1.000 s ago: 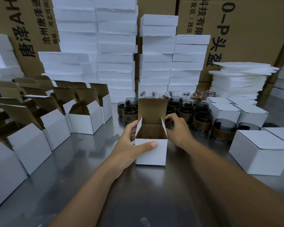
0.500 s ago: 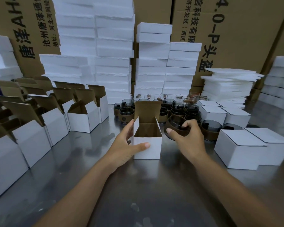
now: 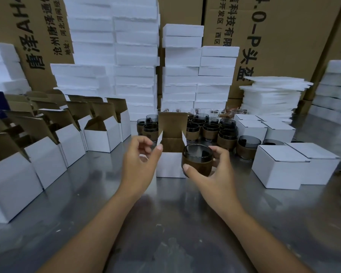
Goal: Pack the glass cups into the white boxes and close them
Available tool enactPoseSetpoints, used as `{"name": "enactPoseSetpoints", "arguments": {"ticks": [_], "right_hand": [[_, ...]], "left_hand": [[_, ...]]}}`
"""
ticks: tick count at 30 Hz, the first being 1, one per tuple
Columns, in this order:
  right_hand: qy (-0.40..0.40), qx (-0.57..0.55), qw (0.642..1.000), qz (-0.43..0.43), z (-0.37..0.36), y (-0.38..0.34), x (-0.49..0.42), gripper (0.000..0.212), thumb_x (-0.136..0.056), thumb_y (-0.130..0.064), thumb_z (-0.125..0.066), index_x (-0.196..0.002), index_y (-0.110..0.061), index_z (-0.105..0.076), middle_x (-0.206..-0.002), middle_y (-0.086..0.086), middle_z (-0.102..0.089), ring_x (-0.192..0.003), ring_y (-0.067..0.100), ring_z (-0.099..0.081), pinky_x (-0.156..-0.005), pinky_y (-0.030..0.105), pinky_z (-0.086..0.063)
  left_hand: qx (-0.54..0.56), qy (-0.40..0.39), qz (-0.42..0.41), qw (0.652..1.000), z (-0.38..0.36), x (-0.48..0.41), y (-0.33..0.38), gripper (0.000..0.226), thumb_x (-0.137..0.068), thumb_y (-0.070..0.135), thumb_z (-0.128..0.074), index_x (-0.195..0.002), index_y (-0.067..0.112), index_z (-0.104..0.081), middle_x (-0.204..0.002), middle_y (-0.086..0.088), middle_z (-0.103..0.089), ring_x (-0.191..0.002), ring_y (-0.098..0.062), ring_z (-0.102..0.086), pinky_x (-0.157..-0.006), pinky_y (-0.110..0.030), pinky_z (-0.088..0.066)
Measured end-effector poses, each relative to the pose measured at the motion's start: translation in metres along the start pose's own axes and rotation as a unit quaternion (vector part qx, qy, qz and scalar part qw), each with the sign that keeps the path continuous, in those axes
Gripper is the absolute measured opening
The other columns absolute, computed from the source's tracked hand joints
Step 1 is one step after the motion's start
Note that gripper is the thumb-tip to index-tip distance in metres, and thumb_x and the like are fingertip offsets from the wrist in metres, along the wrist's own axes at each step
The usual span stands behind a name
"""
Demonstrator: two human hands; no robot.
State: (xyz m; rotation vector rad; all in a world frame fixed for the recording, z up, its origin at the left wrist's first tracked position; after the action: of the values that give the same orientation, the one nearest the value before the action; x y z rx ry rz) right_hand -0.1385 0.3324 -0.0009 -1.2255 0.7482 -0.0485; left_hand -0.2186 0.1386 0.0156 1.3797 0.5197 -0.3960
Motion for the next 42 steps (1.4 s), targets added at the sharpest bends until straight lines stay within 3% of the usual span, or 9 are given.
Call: {"name": "enactPoseSetpoints", "arguments": {"ticks": [4, 11, 16, 20, 24, 29, 34, 38, 42], "right_hand": [[0.003, -0.014, 0.999, -0.029, 0.001, 0.006, -0.004, 0.061, -0.067, -0.029, -0.082, -0.115, -0.033, -0.045, -0.102, -0.015, -0.055, -0.087, -0.009, -0.058, -0.064, 0.003, -0.044], [-0.007, -0.084, 0.994, -0.066, 0.000, 0.015, -0.007, 0.054, -0.066, -0.030, -0.082, -0.110, -0.031, -0.051, -0.103, -0.015, -0.062, -0.090, -0.007, -0.062, -0.067, 0.006, -0.046], [-0.020, -0.144, 0.986, -0.080, -0.003, 0.013, -0.009, 0.034, -0.066, -0.035, -0.077, -0.093, -0.031, -0.058, -0.081, -0.019, -0.070, -0.078, -0.010, -0.064, -0.063, 0.005, -0.046], [-0.045, -0.158, 0.981, -0.099, -0.007, 0.012, -0.007, 0.049, -0.057, -0.057, -0.065, -0.095, -0.026, -0.066, -0.084, -0.015, -0.073, -0.083, -0.001, -0.067, -0.069, 0.017, -0.052], [-0.083, -0.149, 0.978, -0.119, -0.014, 0.012, -0.005, 0.058, -0.061, -0.065, -0.055, -0.104, -0.027, -0.066, -0.095, -0.008, -0.071, -0.091, 0.006, -0.066, -0.072, 0.025, -0.048], [-0.114, -0.127, 0.979, -0.109, -0.020, 0.007, -0.002, 0.058, -0.071, -0.064, -0.044, -0.115, -0.030, -0.059, -0.103, -0.008, -0.068, -0.098, 0.006, -0.064, -0.072, 0.024, -0.047], [-0.103, -0.159, 0.972, -0.139, -0.021, 0.013, -0.004, 0.030, -0.096, -0.042, -0.039, -0.116, -0.031, -0.059, -0.103, 0.000, -0.070, -0.091, 0.011, -0.068, -0.083, 0.035, -0.048], [-0.068, -0.160, 0.976, -0.129, -0.015, 0.013, -0.004, 0.036, -0.088, -0.036, -0.055, -0.122, -0.024, -0.054, -0.100, -0.006, -0.068, -0.097, 0.008, -0.065, -0.086, 0.032, -0.050], [-0.058, -0.133, 0.986, -0.085, -0.011, 0.005, -0.003, 0.034, -0.081, -0.031, -0.065, -0.113, -0.027, -0.056, -0.107, -0.006, -0.065, -0.099, 0.005, -0.061, -0.083, 0.020, -0.049]], "left_hand": [[0.078, -0.166, 0.047, 0.982, -0.036, 0.016, 0.003, 0.001, -0.091, 0.025, -0.057, -0.091, 0.024, -0.058, -0.071, 0.004, -0.063, -0.057, -0.012, -0.058, -0.050, -0.024, -0.050], [0.095, -0.321, 0.085, 0.938, -0.069, 0.039, -0.002, 0.038, -0.072, 0.055, -0.055, -0.108, 0.044, -0.051, -0.106, 0.007, -0.065, -0.077, -0.015, -0.069, -0.062, -0.025, -0.055], [0.128, -0.298, 0.096, 0.941, -0.066, 0.034, -0.002, 0.049, -0.068, 0.053, -0.060, -0.110, 0.028, -0.056, -0.099, 0.003, -0.070, -0.075, -0.017, -0.070, -0.065, -0.027, -0.057], [0.143, -0.279, 0.102, 0.944, -0.063, 0.031, -0.004, 0.046, -0.067, 0.052, -0.063, -0.102, 0.023, -0.057, -0.081, 0.006, -0.071, -0.074, -0.017, -0.070, -0.067, -0.030, -0.058], [0.148, -0.274, 0.106, 0.944, -0.061, 0.030, -0.004, 0.051, -0.063, 0.054, -0.066, -0.102, 0.021, -0.058, -0.087, 0.003, -0.072, -0.078, -0.018, -0.071, -0.068, -0.027, -0.057], [0.156, -0.271, 0.112, 0.943, -0.060, 0.031, -0.003, 0.039, -0.071, 0.041, -0.064, -0.106, 0.025, -0.058, -0.097, 0.001, -0.070, -0.081, -0.018, -0.071, -0.066, -0.022, -0.055], [0.169, -0.263, 0.117, 0.943, -0.059, 0.030, -0.002, 0.034, -0.078, 0.035, -0.059, -0.109, 0.023, -0.058, -0.096, -0.002, -0.071, -0.081, -0.015, -0.071, -0.064, -0.021, -0.055], [0.167, -0.238, 0.114, 0.950, -0.053, 0.025, -0.004, 0.031, -0.084, 0.024, -0.060, -0.115, 0.016, -0.059, -0.089, -0.001, -0.071, -0.077, -0.010, -0.069, -0.068, -0.025, -0.057], [0.192, -0.252, 0.134, 0.939, -0.055, 0.027, -0.004, 0.039, -0.078, 0.037, -0.059, -0.113, 0.021, -0.063, -0.095, -0.003, -0.073, -0.086, -0.014, -0.070, -0.066, -0.023, -0.055]]}}
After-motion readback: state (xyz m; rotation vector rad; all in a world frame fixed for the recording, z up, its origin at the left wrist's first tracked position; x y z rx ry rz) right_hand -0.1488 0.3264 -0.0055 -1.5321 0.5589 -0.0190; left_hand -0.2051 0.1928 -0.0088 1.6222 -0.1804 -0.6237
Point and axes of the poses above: each hand's wrist, its own x-axis away from the middle knuckle, its own z-axis out of the back of the hand, y = z × x, the point moved 9 cm from there along -x, towards the middle knuckle
